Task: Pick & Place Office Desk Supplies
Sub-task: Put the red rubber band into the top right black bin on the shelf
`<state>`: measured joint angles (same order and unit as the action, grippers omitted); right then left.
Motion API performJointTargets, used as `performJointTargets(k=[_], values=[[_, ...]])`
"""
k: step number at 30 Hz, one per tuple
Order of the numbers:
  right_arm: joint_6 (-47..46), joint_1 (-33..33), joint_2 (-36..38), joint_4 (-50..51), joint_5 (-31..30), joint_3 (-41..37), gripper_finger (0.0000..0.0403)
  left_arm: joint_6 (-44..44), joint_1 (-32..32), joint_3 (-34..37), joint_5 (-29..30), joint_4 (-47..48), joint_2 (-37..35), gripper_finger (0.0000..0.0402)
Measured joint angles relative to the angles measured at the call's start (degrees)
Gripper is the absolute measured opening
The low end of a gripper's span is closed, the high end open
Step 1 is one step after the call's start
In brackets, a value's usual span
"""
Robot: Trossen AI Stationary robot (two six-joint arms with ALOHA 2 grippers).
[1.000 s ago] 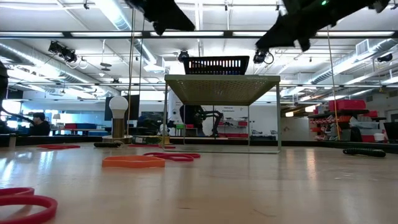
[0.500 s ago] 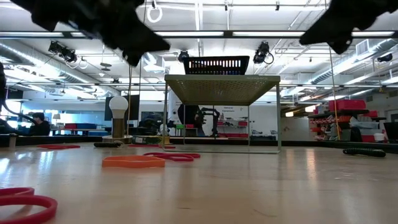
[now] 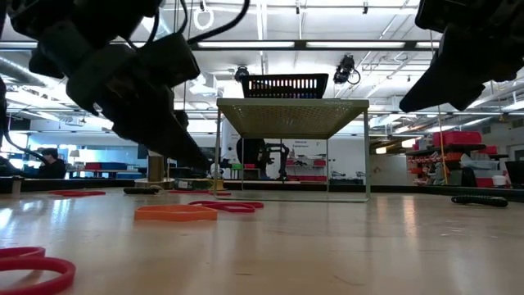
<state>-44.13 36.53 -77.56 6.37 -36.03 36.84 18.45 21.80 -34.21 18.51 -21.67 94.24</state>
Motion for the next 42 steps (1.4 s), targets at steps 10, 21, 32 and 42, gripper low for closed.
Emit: performJointTargets(k=[10, 21, 32, 42], values=[[2.0, 0.0, -0.1, -0.9, 0.0, 0.0, 0.0011, -7.4, 0.0, -6.5, 4.0, 3.2, 8.5, 0.0221], [3.0, 0.0, -0.1, -1.3, 0.0, 0.0, 0.0011, -5.8, -1.4, -11.2, 2.0, 14.3, 10.2, 0.0112], [3.2, 0.0, -0.1, -3.9, -1.9, 0.0, 0.0011, -5.5, -2.1, -10.9, -0.7, 7.5, 10.4, 0.0005], [7.8, -1.2, -8.7, -16.2, -2.7, 0.0, 0.0071, -4.9, -2.1, -10.9, 3.0, -8.6, 10.4, 0.0005]])
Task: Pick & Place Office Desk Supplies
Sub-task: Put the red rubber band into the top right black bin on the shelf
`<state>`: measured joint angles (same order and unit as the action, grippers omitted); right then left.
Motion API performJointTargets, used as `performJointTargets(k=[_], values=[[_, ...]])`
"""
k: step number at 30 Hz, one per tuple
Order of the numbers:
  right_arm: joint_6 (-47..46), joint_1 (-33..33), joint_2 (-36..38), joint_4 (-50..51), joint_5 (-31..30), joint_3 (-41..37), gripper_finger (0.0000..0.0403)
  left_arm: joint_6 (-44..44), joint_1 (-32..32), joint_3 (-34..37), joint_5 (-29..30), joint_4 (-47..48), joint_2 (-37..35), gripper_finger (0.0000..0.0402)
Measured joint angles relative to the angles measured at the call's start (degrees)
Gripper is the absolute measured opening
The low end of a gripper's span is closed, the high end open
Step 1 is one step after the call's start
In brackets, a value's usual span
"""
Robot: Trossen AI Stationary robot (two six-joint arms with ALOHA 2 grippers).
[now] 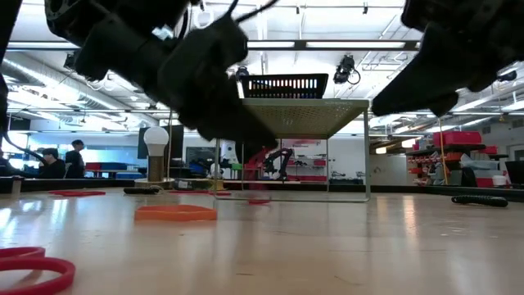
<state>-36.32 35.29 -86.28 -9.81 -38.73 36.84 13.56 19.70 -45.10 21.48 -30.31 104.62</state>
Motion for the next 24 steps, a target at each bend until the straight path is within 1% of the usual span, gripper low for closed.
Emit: performJointTargets(k=[3, 7, 9, 12, 15, 18, 20, 24], values=[[1.8, -1.1, -3.7, -5.6, 0.0, 0.0, 0.011, 0.0, 0.0, 0.0, 0.3, -3.8, 0.0, 0.0005], [5.4, -2.8, -8.2, -15.4, 0.0, 0.0, 0.0157, -0.7, 0.1, 0.0, 1.0, -5.5, 0.0, 0.0005], [8.3, -3.6, -10.2, -20.4, 0.0, 0.0, 0.0175, -0.7, 0.1, 0.0, 1.0, -5.6, 0.0, 0.0005], [12.0, -4.5, -12.6, -25.8, 0.0, 0.0, 0.019, -0.8, 0.2, 0.0, 1.0, -5.9, 0.0, 0.0005], [13.2, -5.4, -13.7, -28.1, 0.3, 0.0, 0.0193, -0.9, 0.2, 0.0, 1.0, -6.0, 0.0, 0.0006], [13.9, -6.1, -14.2, -28.5, 0.4, 0.0, 0.0185, -1.0, 0.2, 0.0, 1.0, -6.2, 0.0, 0.0006], [14.8, -6.4, -14.2, -29.5, 0.7, 0.0, 0.0171, -1.1, 0.2, 0.0, 1.0, -6.5, 0.0, 0.0006], [16.1, -6.9, -14.2, -30.8, 4.4, 0.0, 0.0132, -1.6, 0.2, 0.0, 1.0, -6.5, -0.1, 0.0006]])
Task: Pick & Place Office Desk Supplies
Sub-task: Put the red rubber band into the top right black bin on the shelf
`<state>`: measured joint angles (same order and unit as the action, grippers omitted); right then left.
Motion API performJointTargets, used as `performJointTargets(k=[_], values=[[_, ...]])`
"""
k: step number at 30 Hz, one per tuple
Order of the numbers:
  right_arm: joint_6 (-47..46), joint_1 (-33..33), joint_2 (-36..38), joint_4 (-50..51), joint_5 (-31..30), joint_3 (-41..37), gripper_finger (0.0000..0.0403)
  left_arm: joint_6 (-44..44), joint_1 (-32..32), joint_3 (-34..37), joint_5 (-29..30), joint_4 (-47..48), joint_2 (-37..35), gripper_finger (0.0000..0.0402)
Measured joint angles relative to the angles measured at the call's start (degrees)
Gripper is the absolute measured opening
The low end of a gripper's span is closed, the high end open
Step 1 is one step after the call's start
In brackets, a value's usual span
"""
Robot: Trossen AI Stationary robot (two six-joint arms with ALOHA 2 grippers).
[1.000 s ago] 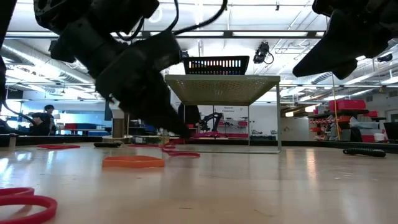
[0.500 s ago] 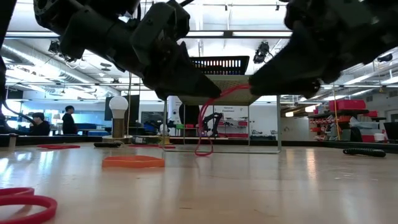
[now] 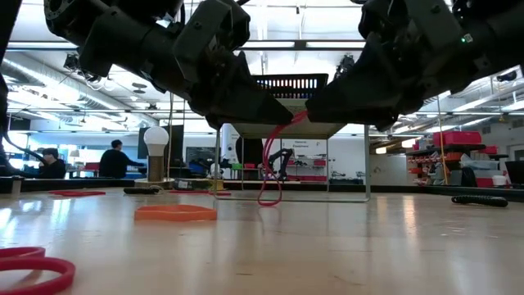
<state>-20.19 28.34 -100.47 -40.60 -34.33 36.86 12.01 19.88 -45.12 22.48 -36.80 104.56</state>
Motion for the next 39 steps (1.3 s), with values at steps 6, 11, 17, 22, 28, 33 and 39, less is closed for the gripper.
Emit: performJointTargets(k=[6, 11, 17, 22, 28, 33, 39], values=[[1.2, -0.3, 0.0, 0.1, 1.3, 0.0, 0.0067, 0.4, 0.0, 0.0, 0.0, 0.1, 0.0, 0.0008], [1.6, -0.3, 0.0, 0.1, 1.4, 0.0, 0.0016, 2.0, 0.1, 0.0, -0.1, 0.1, -0.1, 0.0038], [2.1, 0.4, 0.0, 0.1, 0.4, 0.0, 0.0011, 1.7, 1.1, -0.1, -0.4, 4.2, -3.5, 0.0098], [3.0, 1.3, 0.6, 0.5, -0.4, 0.0, 0.0005, -1.7, 2.3, 2.0, 3.0, 8.5, -9.0, 0.0119], [4.6, 2.8, 5.7, 2.0, -2.1, 0.0, 0.0008, -1.6, 2.3, 11.2, 3.1, -1.4, -13.7, 0.0113], [4.8, 3.8, 13.3, 10.5, -4.5, 1.2, 0.0007, -2.4, 2.3, 19.1, 3.3, -18.4, -14.0, 0.0109], [7.2, 3.8, 22.3, 30.6, -7.9, 10.1, 0.0007, -2.5, 1.8, 28.2, 5.5, -35.5, -14.0, 0.0108]])
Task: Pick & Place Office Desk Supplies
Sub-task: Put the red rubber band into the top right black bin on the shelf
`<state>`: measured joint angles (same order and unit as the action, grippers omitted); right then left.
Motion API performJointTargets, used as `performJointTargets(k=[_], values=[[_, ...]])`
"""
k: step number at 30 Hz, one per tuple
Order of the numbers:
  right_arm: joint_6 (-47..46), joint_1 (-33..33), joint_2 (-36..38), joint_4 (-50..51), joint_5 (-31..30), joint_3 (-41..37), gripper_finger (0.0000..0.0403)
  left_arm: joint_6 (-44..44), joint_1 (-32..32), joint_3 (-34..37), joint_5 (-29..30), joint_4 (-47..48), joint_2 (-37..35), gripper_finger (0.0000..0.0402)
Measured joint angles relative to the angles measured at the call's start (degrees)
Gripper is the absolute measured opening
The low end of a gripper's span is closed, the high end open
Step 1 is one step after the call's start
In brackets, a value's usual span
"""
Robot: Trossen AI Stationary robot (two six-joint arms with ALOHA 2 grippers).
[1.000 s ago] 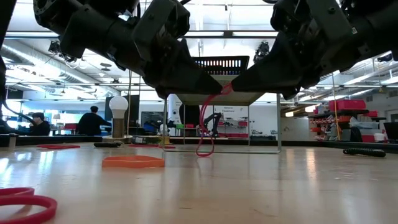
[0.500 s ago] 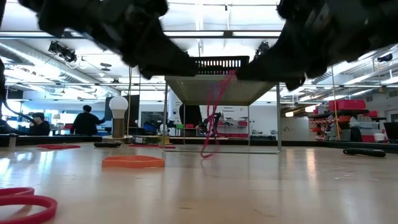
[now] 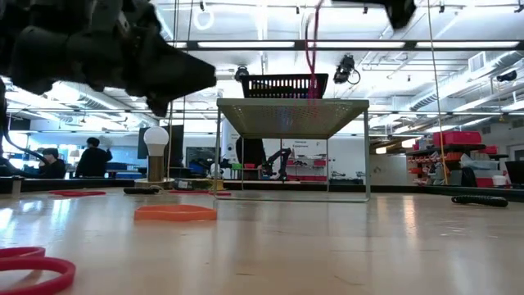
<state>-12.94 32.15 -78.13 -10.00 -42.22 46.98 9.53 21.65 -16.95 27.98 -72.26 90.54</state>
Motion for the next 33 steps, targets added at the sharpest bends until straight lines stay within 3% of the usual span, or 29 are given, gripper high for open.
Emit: performJointTargets(k=[7, 15, 24, 27, 33], values=[[3.6, -7.3, 7.9, 18.0, -0.4, 12.7, 0.0007, -0.6, -0.7, 5.3, 6.5, -6.6, 0.0, 0.0108], [13.7, -26.9, 9.2, 32.1, 0.2, 26.5, 0.0007, -1.1, -3.1, 5.3, 7.5, -5.7, 0.0, 0.0108], [15.8, -51.5, 7.0, 31.7, 15.9, 25.7, 0.0007, -1.5, -2.9, 5.3, 7.5, -5.3, 0.1, 0.0108], [15.3, -56.0, 3.5, 31.8, 20.7, 25.6, 0.0007, -1.5, -3.0, 5.3, 7.6, -5.3, 0.1, 0.0108], [15.5, -61.0, -3.4, 31.3, 24.0, 25.6, 0.0007, -1.2, -3.0, 5.3, 7.6, -5.3, 0.1, 0.0108]])
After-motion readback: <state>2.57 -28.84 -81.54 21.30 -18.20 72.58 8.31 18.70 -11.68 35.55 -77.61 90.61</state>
